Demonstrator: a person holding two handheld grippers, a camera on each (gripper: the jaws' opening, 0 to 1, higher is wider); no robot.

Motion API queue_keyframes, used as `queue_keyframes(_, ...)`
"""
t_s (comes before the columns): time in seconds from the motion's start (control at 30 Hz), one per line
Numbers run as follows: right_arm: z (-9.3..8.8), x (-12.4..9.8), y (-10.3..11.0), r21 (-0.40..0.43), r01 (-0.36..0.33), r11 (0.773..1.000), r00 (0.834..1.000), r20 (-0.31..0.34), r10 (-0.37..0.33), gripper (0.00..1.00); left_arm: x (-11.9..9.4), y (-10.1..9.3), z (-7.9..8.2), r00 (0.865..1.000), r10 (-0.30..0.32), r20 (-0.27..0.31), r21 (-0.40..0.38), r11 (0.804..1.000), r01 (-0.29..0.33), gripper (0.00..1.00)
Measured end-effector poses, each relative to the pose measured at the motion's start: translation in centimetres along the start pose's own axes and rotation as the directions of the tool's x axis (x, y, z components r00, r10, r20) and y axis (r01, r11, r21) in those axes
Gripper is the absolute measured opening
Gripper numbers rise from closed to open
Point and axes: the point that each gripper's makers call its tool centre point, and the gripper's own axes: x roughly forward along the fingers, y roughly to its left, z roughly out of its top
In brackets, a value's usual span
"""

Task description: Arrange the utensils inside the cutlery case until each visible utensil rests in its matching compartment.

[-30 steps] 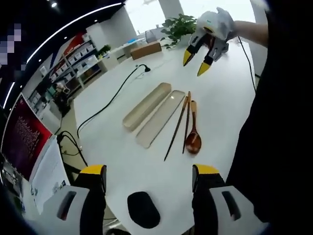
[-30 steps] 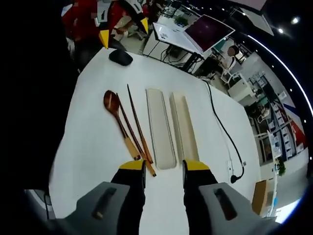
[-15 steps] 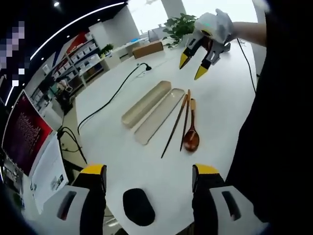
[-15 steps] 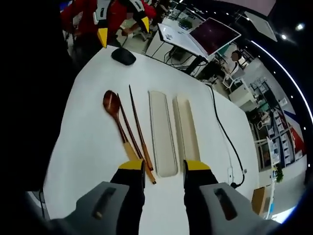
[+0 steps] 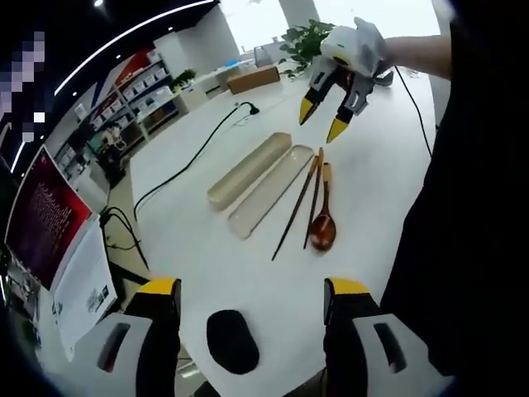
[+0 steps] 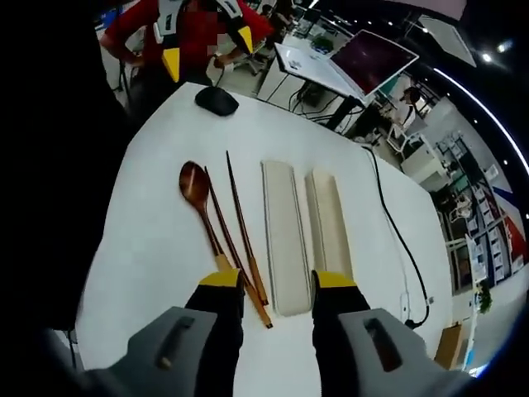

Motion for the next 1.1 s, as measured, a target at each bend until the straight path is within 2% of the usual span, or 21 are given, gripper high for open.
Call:
queue_keyframes(0.2,-0.2,0.4,0.4,-0.032,-0.023,0.999,1.000,-0.021,0.022,0.28,0.0,-0.8,-0.3,1.000,-0.023,-0.009,0.006,1.000,0.023,0.72)
queue_keyframes(0.47,-0.1,1.9,1.4,-0.090,-0.077,0.993,0.996,-0.043,0.073,0.28,-0.3,-1.0,-0.5,1.000,-0.021,-0.015,0.013,1.000,0.021,0.72)
queue_keyframes(0.8,0.2,2.6,2.0,-0.083,-0.104,0.991,0.994,-0.050,0.101,0.27,-0.7,-1.4,-1.2,0.999,-0.025,-0.026,0.012,1.000,0.025,0.72)
queue_keyframes(0.93,0.6,3.1,2.0,-0.057,-0.118,0.991,0.993,-0.032,0.117,0.26,-0.7,-1.9,-1.7,0.999,-0.033,-0.035,0.011,0.999,0.033,0.71)
queue_keyframes(1.0,0.9,3.3,2.2,-0.016,-0.142,0.990,0.990,-0.011,0.142,0.25,-0.7,-2.2,-1.8,0.998,-0.039,-0.040,0.009,0.999,0.039,0.71)
queue_keyframes(1.1,0.9,3.7,2.1,-0.028,-0.145,0.989,0.989,-0.015,0.145,0.24,-0.6,-2.4,-1.9,0.998,-0.041,-0.041,0.006,0.999,0.041,0.71)
